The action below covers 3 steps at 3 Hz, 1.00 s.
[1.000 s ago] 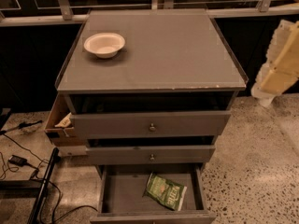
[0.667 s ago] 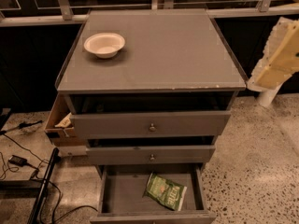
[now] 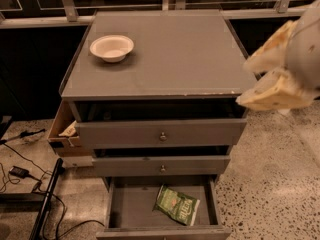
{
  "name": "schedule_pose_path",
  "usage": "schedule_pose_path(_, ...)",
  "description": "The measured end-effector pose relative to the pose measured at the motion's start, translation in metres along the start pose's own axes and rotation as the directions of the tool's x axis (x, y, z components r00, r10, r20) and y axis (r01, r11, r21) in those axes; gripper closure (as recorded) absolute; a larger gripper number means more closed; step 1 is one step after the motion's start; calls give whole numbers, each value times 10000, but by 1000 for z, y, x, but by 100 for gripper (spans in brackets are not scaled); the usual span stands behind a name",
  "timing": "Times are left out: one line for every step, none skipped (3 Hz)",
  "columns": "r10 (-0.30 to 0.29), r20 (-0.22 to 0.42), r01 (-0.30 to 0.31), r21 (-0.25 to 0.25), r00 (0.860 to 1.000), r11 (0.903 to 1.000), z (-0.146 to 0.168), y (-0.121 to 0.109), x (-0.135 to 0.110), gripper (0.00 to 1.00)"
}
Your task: Pick green jalapeno chip bag from bottom drawer and place on counter
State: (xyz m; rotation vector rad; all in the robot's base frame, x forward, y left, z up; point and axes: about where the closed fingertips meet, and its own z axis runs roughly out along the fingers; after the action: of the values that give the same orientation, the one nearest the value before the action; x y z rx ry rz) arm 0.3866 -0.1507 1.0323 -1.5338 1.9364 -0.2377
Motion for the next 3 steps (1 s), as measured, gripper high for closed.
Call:
schedule_pose_path(556,196,-549,-361,9983,9978,43,32,23,78)
schedule_pose_path(581,89,-576,-481,9983,9972,50,43,27,99)
schedule_pose_path(556,109,-551,-441,9984,9975,48,42,25,100)
